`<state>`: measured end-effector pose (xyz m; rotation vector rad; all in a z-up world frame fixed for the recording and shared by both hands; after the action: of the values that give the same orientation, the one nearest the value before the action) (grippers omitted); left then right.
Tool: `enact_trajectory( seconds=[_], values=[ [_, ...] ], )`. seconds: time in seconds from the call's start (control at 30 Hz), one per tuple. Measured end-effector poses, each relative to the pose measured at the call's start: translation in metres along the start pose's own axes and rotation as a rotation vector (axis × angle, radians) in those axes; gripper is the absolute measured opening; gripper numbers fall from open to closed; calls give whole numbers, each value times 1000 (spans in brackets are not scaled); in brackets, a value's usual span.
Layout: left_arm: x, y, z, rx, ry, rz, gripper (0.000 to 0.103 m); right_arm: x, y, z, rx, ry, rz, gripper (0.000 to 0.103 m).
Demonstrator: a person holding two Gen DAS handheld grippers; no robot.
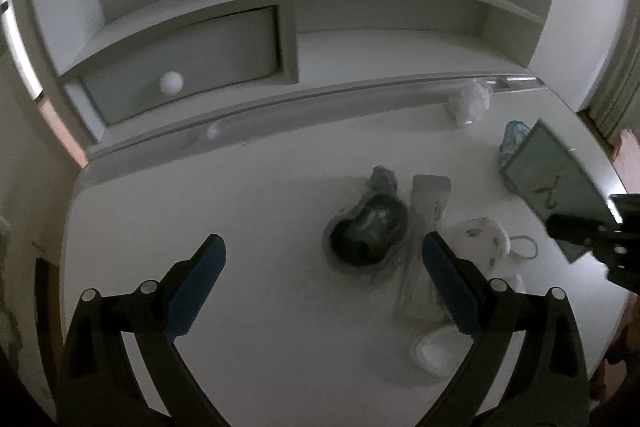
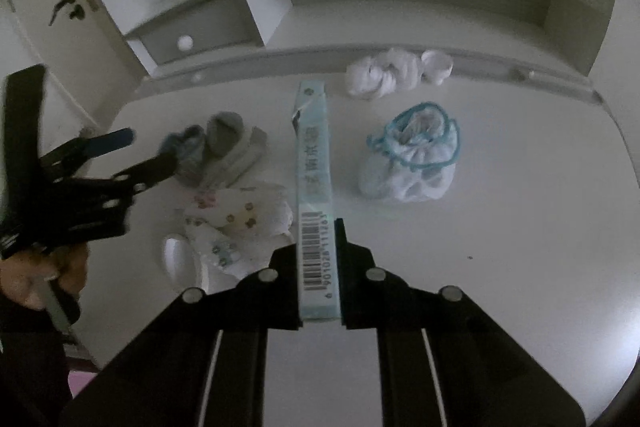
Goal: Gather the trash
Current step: 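Grasp the light blue cigarette box with right tool while left tool grasps grey sock, then carry the blue box and grey sock over the bin and open both tools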
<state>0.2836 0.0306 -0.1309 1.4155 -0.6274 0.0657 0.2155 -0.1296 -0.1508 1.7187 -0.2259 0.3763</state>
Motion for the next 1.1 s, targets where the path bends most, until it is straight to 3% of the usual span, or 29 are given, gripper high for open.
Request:
enact_trajectory(
  seconds=[0.1,0.17,0.2,0.23,0.27,0.3,0.43,0.6,0.7,0.87,1.03,1.1],
  values=[
    [5,-7,5,1,-13,-14,94,-2,7,-2,12,18,8,12],
    [7,-12,7,14,-20,-25,83,-8,13,-1,19,29,11,12],
    [6,-15,7,15,-22,-36,66,-10,15,0,22,34,13,12],
    [5,-18,11,-7,-32,-55,40,-11,17,1,23,36,17,12],
    [3,-20,15,-36,-40,-71,28,-13,19,4,25,39,21,12],
    [3,-19,16,-40,-41,-73,23,-16,24,8,25,42,29,12],
    [6,7,20,-1,-25,-26,10,-27,44,35,11,14,76,12],
    [19,48,67,-12,-64,61,10,-66,88,114,-66,-80,129,12],
    [25,67,129,-73,-133,107,9,-102,112,175,-120,-178,149,12],
    [18,86,277,-243,-295,149,9,-173,152,278,-200,-375,176,12],
    [-23,86,438,-447,-500,107,9,-252,172,363,-251,-549,163,12],
    [-45,80,492,-496,-579,81,9,-287,168,393,-257,-613,133,12]
  ],
)
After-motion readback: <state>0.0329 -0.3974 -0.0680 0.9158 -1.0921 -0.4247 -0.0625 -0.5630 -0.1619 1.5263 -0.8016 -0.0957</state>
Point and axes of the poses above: each gripper's, at about its wrist camera, not at the fingertips, and y roughly against the way its jaws point, z to its right, x to its top, the point moved 9 cm from there along -y, roughly the way its jaws point, and after that the axes turned 11 degrees about -z, right-handed, at the moved point
